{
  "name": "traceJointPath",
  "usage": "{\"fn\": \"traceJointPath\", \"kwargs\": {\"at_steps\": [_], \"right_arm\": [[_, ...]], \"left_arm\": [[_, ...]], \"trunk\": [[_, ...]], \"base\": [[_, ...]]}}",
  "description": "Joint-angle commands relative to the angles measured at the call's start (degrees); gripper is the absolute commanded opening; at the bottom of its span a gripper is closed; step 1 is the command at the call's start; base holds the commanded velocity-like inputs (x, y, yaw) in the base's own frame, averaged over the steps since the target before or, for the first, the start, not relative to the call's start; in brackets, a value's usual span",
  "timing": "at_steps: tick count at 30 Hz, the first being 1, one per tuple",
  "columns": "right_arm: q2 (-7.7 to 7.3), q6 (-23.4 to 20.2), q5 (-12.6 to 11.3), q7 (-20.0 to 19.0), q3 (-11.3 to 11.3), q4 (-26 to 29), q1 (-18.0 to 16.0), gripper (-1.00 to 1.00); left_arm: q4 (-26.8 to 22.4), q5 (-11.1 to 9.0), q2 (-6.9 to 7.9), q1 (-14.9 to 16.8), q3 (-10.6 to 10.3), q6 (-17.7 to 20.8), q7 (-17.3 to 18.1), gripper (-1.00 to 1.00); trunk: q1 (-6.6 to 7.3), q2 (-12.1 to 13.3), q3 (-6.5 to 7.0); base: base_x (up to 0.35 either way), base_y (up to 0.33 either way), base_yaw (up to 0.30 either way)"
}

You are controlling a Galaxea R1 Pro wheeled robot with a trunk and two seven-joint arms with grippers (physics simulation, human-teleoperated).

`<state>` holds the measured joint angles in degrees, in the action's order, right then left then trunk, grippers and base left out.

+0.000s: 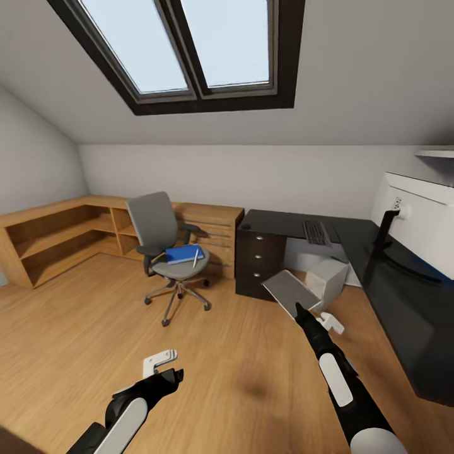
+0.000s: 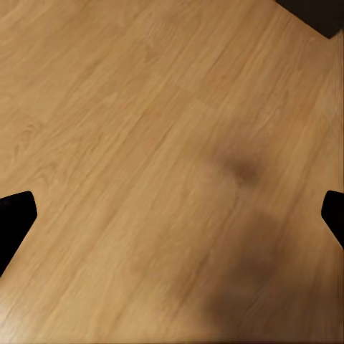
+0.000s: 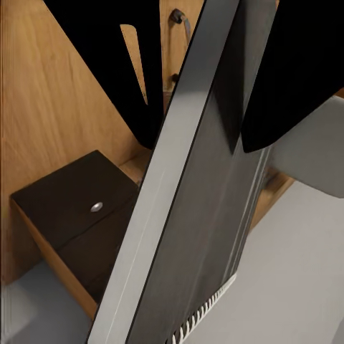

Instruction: In the bedroom, organize the workspace by keeping the computer under the desk, ensuring the monitor is on the desk, placing the keyboard on the desk next to the monitor, placing the mouse on the desk next to the keyboard, moving the folder from the swivel chair onto the desk next to the mouse, stacking the notebook on top of the folder with the pen on top of the notebook, and positioning the swivel chair next to the desk.

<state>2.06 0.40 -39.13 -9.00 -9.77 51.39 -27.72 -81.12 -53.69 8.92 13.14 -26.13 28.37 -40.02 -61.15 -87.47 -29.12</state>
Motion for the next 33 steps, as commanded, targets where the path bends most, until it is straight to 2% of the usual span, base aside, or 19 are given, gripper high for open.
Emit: {"fn": "traceJointPath", "kwargs": {"at_steps": [1, 4, 8, 12, 17, 18, 20, 22, 23, 24, 27, 28, 31, 33], "right_arm": [[0.06, 0.0, -0.6, -0.4, -0.2, -0.1, -0.1, -1.00], [0.02, 0.0, -0.6, -0.3, -0.2, -0.1, -0.1, -1.00], [-0.03, -0.2, -0.6, -0.3, -0.2, -0.1, -0.1, -1.00], [-0.25, -0.3, -0.6, -0.3, -0.2, -0.1, -0.1, -1.00], [-0.22, -0.3, -0.6, -0.2, -0.1, -0.1, -0.1, -1.00], [-0.17, -0.2, -0.7, -0.2, -0.1, -0.1, -0.1, -1.00], [-0.16, -0.2, -0.7, -0.2, -0.1, -0.1, -0.1, -1.00], [-0.18, -0.1, -0.6, -0.3, -0.1, 0.0, -0.1, -1.00], [-0.26, 0.0, -0.6, -0.3, -0.1, 1.1, 0.0, -1.00], [-0.28, 0.0, -0.6, -0.3, -0.1, 1.6, 0.2, -1.00], [-0.29, 0.1, -0.6, -0.3, -0.1, 2.4, 1.0, -1.00], [-0.33, 0.0, -0.6, -0.3, -0.2, 2.9, 1.5, -1.00], [-0.33, -0.2, -0.7, -0.5, -0.2, 3.0, 1.8, -1.00], [-0.09, -0.1, -0.8, -0.5, -0.1, 2.8, 1.9, -1.00]], "left_arm": [[-0.1, -0.4, 0.06, 0.0, -0.1, 0.0, -0.5, 1.00], [1.6, -0.6, -0.80, 0.0, -0.2, 0.0, -0.5, 1.00], [8.1, 0.1, -3.76, 0.0, 0.0, -0.2, -0.3, 1.00], [11.5, 1.5, -4.86, 0.0, 0.2, -1.0, -0.3, 1.00], [16.1, 2.9, -5.33, 0.0, 0.4, -3.2, -0.3, 1.00], [18.1, 3.0, -5.41, 0.0, 0.3, -5.1, -0.2, 1.00], [19.9, 3.1, -5.46, 0.0, 0.2, -6.3, -0.2, 1.00], [23.4, 3.2, -5.52, 0.0, 0.0, -7.7, -0.1, 1.00], [29.2, 3.3, -5.66, 0.0, -0.1, -9.0, 0.6, 1.00], [30.7, 3.4, -5.70, 0.0, -0.1, -9.3, 1.3, 1.00], [32.2, 3.4, -5.67, 0.0, -0.2, -9.6, 3.0, 1.00], [33.1, 3.5, -5.61, 0.0, -0.2, -11.4, 4.5, 1.00], [33.3, 3.7, -5.59, 0.0, -0.5, -13.6, 4.8, 1.00], [33.4, 4.6, -5.59, 0.0, -1.3, -15.5, 4.9, 1.00]], "trunk": [[0.23, 0.4, 0.12], [0.89, 1.6, 0.66], [1.77, 3.2, 1.38], [2.64, 4.8, 2.10], [3.74, 6.8, 3.00], [3.96, 7.2, 3.17], [4.40, 8.0, 3.53], [4.84, 8.8, 3.89], [5.06, 9.2, 4.07], [5.28, 9.6, 4.25], [5.72, 10.4, 4.61], [5.72, 10.4, 4.61], [5.72, 10.4, 4.61], [5.72, 10.4, 4.61]], "base": [[0.003, 0.003, -0.260], [0.001, 0.001, -0.226], [0.000, 0.000, -0.087], [0.000, 0.000, -0.029], [0.000, 0.000, -0.008], [0.000, 0.000, -0.002], [0.000, 0.000, -0.002], [0.000, 0.000, 0.000], [0.000, 0.000, 0.000], [0.000, 0.000, 0.000], [0.000, 0.000, 0.000], [0.000, 0.000, 0.000], [0.028, 0.000, 0.000], [0.183, 0.000, 0.000]]}}
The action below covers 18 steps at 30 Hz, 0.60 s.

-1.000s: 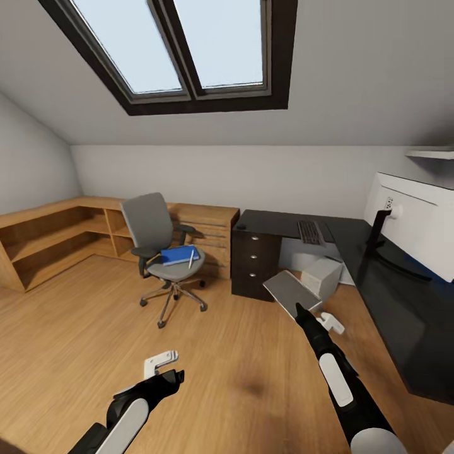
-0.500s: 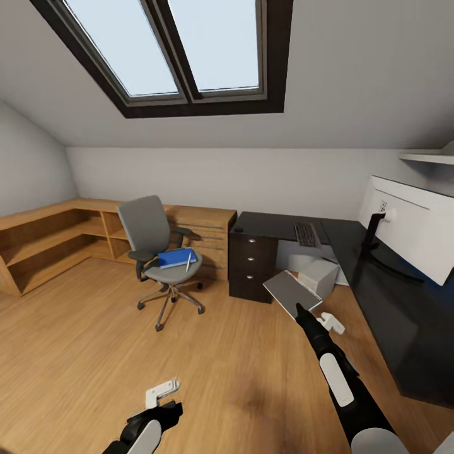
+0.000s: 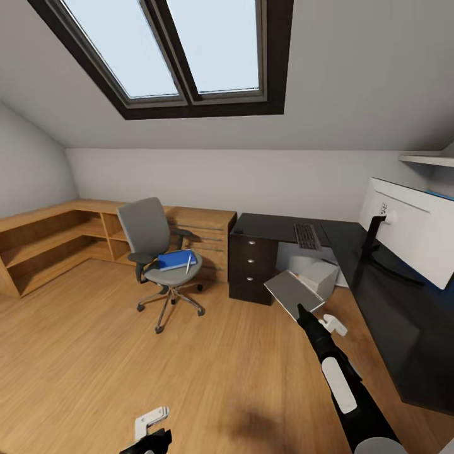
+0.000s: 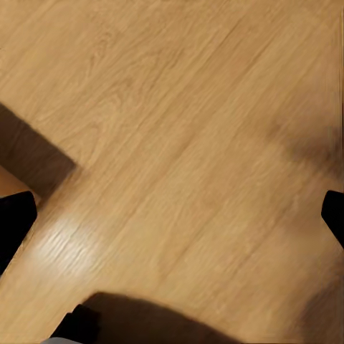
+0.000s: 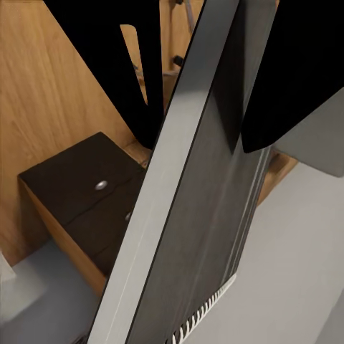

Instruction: In the bedroom, organize the workspace by keeping the computer under the desk, ensuring the monitor is on the desk, placing the keyboard on the desk next to the monitor, placing the mouse on the desk next to the keyboard, moving the folder from the swivel chair onto the desk next to the mouse, stacking the notebook on top of the folder with the pen on top of the notebook, and positioning the swivel chair next to the desk.

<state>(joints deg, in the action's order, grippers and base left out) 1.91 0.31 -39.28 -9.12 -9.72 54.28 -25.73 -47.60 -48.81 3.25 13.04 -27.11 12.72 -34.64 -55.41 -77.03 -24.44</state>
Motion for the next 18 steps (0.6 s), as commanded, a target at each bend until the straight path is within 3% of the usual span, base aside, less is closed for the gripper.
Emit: {"fn": "traceJointPath", "kwargs": {"at_steps": [1, 4, 11, 18], "right_arm": [[0.12, 0.1, -0.6, -0.4, -0.1, -0.1, 0.0, -1.00], [0.32, 0.2, -0.8, -0.4, -0.1, -0.1, 0.1, -1.00], [0.90, 0.3, -1.4, 1.1, -0.1, -0.2, 0.1, -1.00], [3.57, 1.5, -4.4, 10.6, -0.1, -0.1, -0.1, -1.00]], "left_arm": [[-0.1, 0.1, 0.08, 0.1, -0.4, -0.2, -0.4, 1.00], [-0.1, 1.3, 0.03, 0.1, -0.8, -1.1, -0.4, 1.00], [-1.5, 1.8, 0.02, 0.1, -1.0, -1.4, -0.3, 1.00], [-9.0, 1.9, 0.08, 0.1, -0.9, -1.0, -0.5, 1.00]], "trunk": [[-0.02, 0.0, -0.06], [-0.02, 0.0, -0.06], [-0.02, 0.0, -0.06], [-0.02, 0.0, -0.06]], "base": [[0.238, 0.000, 0.000], [0.285, 0.000, 0.000], [0.318, 0.000, 0.000], [0.329, 0.000, 0.000]]}}
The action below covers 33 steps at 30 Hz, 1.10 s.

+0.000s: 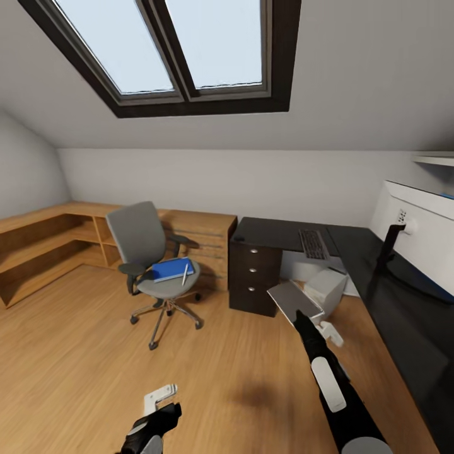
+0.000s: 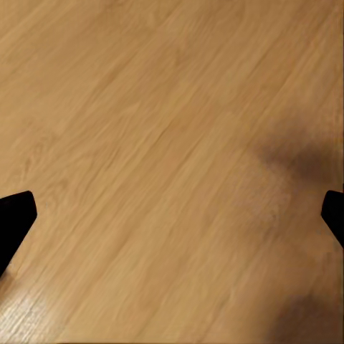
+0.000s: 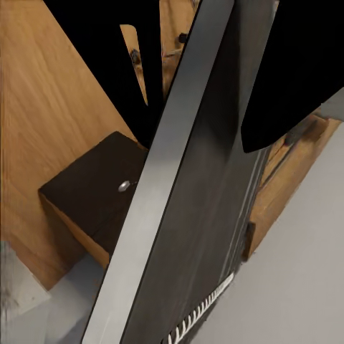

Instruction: In the bedroom, organize the workspace by keeping the computer under the desk, ensuring the monitor is on the desk, placing the keyboard on the desk next to the monitor, placing the mouse on the desk next to the keyboard, moving the folder from the swivel chair onto the desk next to the mouse, stacking the notebook on top of the folder with the pen on top of the notebook, and positioning the swivel chair next to the desk.

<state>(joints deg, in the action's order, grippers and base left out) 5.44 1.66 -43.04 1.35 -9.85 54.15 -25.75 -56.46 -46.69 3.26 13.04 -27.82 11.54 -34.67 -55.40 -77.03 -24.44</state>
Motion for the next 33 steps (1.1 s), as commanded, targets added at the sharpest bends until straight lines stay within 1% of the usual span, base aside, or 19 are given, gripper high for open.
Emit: {"fn": "traceJointPath", "kwargs": {"at_steps": [1, 4, 5, 6, 10, 11, 14, 16, 18, 20, 24, 33], "right_arm": [[0.33, 1.5, -1.2, 2.0, 0.0, 0.0, -0.1, -1.00], [0.66, 4.3, -1.7, 3.9, 0.0, 0.0, -0.3, -1.00], [0.86, 6.2, -1.9, 4.6, 0.1, -0.1, -0.4, -1.00], [0.97, 7.0, -2.0, 4.8, 0.1, -0.1, -0.4, -1.00], [1.44, 9.3, -2.2, 5.4, 0.1, 0.0, -0.5, -1.00], [1.61, 10.0, -2.2, 5.6, 0.1, 0.1, -0.5, -1.00], [1.81, 11.1, -2.2, 5.9, 0.0, 0.0, -0.5, -1.00], [1.86, 11.7, -2.2, 5.9, 0.0, -0.1, -0.5, -1.00], [1.90, 12.5, -2.2, 5.8, 0.1, -0.2, -0.5, -1.00], [1.93, 13.1, -2.2, 5.7, 0.3, -0.2, -0.5, -1.00], [1.86, 13.3, -2.2, 5.7, 0.2, 0.1, -0.5, -1.00], [1.94, 13.3, -2.2, 5.6, 0.3, 0.0, -0.4, -1.00]], "left_arm": [[-1.7, -0.2, 0.08, 0.1, -0.3, 0.3, -0.5, 1.00], [-3.7, -0.2, 0.06, 0.1, -0.3, 0.5, -0.5, 1.00], [-5.2, -0.2, 0.03, 0.1, -0.3, 0.9, -0.5, 1.00], [-6.0, -0.2, 0.02, 0.1, -0.3, 1.2, -0.5, 1.00], [-9.7, -0.3, 0.00, 0.1, -0.3, 3.3, -0.6, 1.00], [-11.2, -0.3, 0.00, 0.1, -0.3, 4.5, -0.6, 1.00], [-12.9, -0.4, -0.08, 0.1, -0.3, 5.9, -0.7, 1.00], [-12.8, -0.5, -0.12, 0.1, -0.5, 6.2, -0.7, 1.00], [-11.5, -0.5, -0.11, 0.1, -0.8, 6.4, -0.7, 1.00], [-8.9, -0.4, -0.10, 0.1, -1.1, 6.5, -0.7, 1.00], [-7.4, -0.4, -0.14, 0.1, -1.3, 6.6, -0.7, 1.00], [-7.2, -0.5, -0.10, 0.1, -1.4, 6.6, -0.7, 1.00]], "trunk": [[-0.03, 0.0, -0.07], [-0.03, 0.0, -0.07], [-0.03, 0.0, -0.07], [-0.03, 0.0, -0.07], [-0.03, 0.0, -0.07], [-0.03, 0.0, -0.07], [-0.03, 0.0, -0.07], [-0.03, 0.0, -0.07], [-0.03, 0.0, -0.07], [-0.03, 0.0, -0.07], [-0.03, 0.0, -0.07], [-0.03, 0.0, 0.00]], "base": [[0.330, 0.000, 0.000], [0.330, 0.000, 0.000], [0.330, 0.000, 0.000], [0.330, 0.000, 0.000], [0.276, 0.000, 0.000], [0.134, 0.000, 0.000], [0.083, 0.000, 0.000], [0.040, 0.000, 0.000], [0.020, 0.000, 0.000], [0.008, 0.000, 0.000], [0.003, 0.000, 0.000], [0.000, 0.000, -0.033]]}}
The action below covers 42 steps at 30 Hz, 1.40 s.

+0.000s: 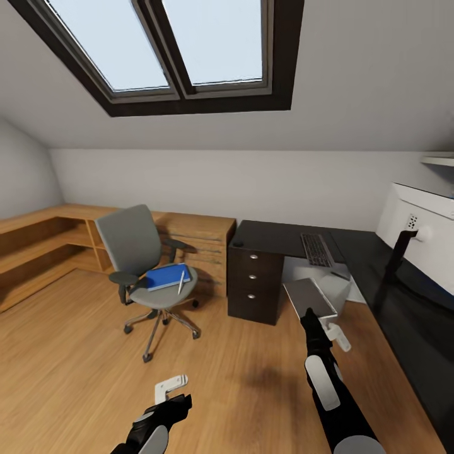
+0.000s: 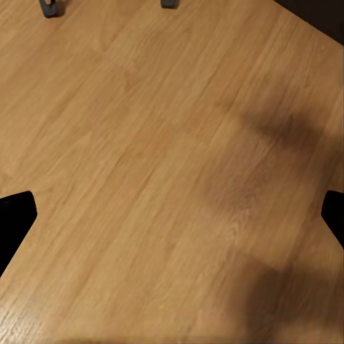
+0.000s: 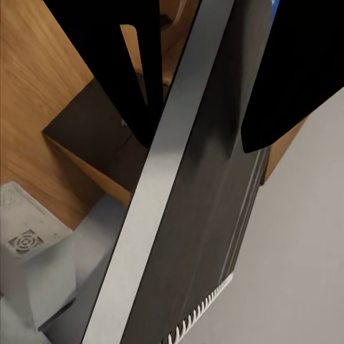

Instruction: In the bedroom, organize the workspace by keeping the computer under the desk, ensuring the monitor is on the desk, placing the keyboard on the desk next to the monitor, placing the mouse on the desk next to the keyboard, moving the folder from the swivel chair onto the desk next to the mouse, stacking the notebook on top of the folder with the pen on top of the notebook, and positioning the swivel chair next to the desk.

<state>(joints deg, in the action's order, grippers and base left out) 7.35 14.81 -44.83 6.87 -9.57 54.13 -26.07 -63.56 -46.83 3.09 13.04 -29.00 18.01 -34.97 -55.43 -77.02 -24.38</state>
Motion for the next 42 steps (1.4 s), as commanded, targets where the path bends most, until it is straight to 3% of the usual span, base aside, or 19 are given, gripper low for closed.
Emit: {"fn": "traceJointPath", "kwargs": {"at_steps": [1, 10, 20, 26, 27, 42], "right_arm": [[0.03, 0.2, -0.4, 0.0, 0.0, 0.0, 0.0, -1.00], [0.04, 0.2, -0.4, 0.0, 0.0, -0.1, 0.0, -1.00], [0.04, 0.2, -0.4, 0.0, 0.0, -0.1, 0.0, -1.00], [0.04, 0.2, -0.4, 0.0, 0.0, 0.0, 0.0, -1.00], [0.20, 0.2, -0.4, 0.1, 0.3, 0.0, 0.0, -1.00], [0.36, 0.1, -0.4, 0.1, 1.9, 0.0, 0.0, -1.00]], "left_arm": [[-0.1, -0.3, 0.07, 0.1, -0.2, 0.1, -0.5, 1.00], [-0.1, -0.2, 0.12, 0.1, -0.2, 0.0, -0.5, 1.00], [-0.2, -0.1, 0.07, 0.1, -0.3, 0.0, -0.5, 1.00], [-0.1, -0.2, 0.07, 0.1, -0.3, 0.0, -0.5, 1.00], [-0.1, -0.1, 0.10, 0.1, -1.8, 0.0, -0.5, 1.00], [-0.1, -0.2, 0.15, 0.1, -2.2, 0.0, -0.5, 1.00]], "trunk": [[0.00, 0.0, -0.03], [0.00, 0.0, 0.32], [0.00, 0.0, 0.73], [0.00, 0.0, 0.78], [0.00, 0.0, 0.78], [0.00, 0.0, 0.78]], "base": [[0.000, 0.000, -0.161], [0.022, 0.000, -0.210], [0.259, 0.000, -0.223], [0.323, 0.000, -0.051], [0.205, 0.022, -0.002], [0.224, 0.089, 0.000]]}}
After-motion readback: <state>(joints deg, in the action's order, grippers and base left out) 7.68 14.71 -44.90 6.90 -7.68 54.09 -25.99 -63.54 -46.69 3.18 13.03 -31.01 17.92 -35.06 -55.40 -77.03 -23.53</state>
